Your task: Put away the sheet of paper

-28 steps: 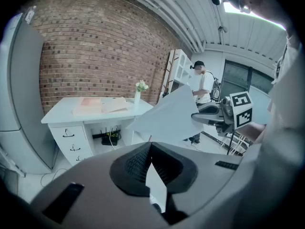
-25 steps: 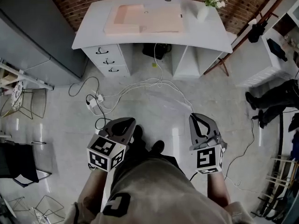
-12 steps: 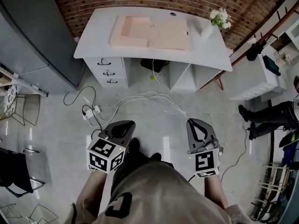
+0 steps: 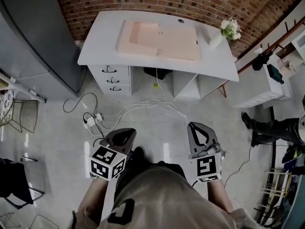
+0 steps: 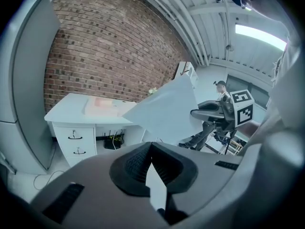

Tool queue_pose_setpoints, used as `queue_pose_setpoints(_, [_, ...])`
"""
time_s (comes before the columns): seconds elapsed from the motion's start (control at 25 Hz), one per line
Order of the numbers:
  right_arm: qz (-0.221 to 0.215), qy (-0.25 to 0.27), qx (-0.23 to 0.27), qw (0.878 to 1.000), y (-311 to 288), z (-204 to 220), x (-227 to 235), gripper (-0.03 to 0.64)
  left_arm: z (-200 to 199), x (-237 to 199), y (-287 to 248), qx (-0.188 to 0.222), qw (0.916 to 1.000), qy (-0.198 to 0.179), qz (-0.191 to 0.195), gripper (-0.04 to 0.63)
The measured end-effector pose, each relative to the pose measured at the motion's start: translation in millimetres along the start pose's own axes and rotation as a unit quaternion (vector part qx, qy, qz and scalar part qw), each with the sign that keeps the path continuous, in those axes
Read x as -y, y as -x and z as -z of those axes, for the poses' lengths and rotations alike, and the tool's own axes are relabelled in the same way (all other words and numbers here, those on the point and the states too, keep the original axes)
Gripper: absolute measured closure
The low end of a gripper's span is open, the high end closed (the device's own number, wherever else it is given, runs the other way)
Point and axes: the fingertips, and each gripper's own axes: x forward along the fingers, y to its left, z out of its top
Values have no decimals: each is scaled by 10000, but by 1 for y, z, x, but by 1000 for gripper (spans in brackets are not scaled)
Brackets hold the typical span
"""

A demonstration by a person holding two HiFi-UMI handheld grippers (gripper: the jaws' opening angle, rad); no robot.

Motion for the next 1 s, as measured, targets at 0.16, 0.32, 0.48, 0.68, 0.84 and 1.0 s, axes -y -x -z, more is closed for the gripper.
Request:
queue_pose_setpoints(0.16, [-162,-1,-79,9998,-8,-1,-9,594,-3,-11,1,46,10000,64,-18,581])
queue_pose_setpoints(0.32, [-235,-53,-130,9996,-16,0,-12,594,-4,-15,-1,48,9999,101,7,581])
queue_pose_setpoints(0.48, [-374,-22,-95,9993,-22,-2,-12,594,-5,-16,-4,-10,9999,108,-41,581])
queue_pose_setpoints(0.68, [-531,-105,-34,9985,-33,6,-6,594,-12,-18,-12,-68,9998,124,-143,581])
queue_pose_setpoints(0.84, [-583,-194,58,9981,-41,13,10,594,-19,-13,-30,-180,9997,102,-140,581])
queue_pose_setpoints(1.0, [-566,-364,118,9977,-46,23,34,594,-33,-3,-53,-259,9996,34,-129,581])
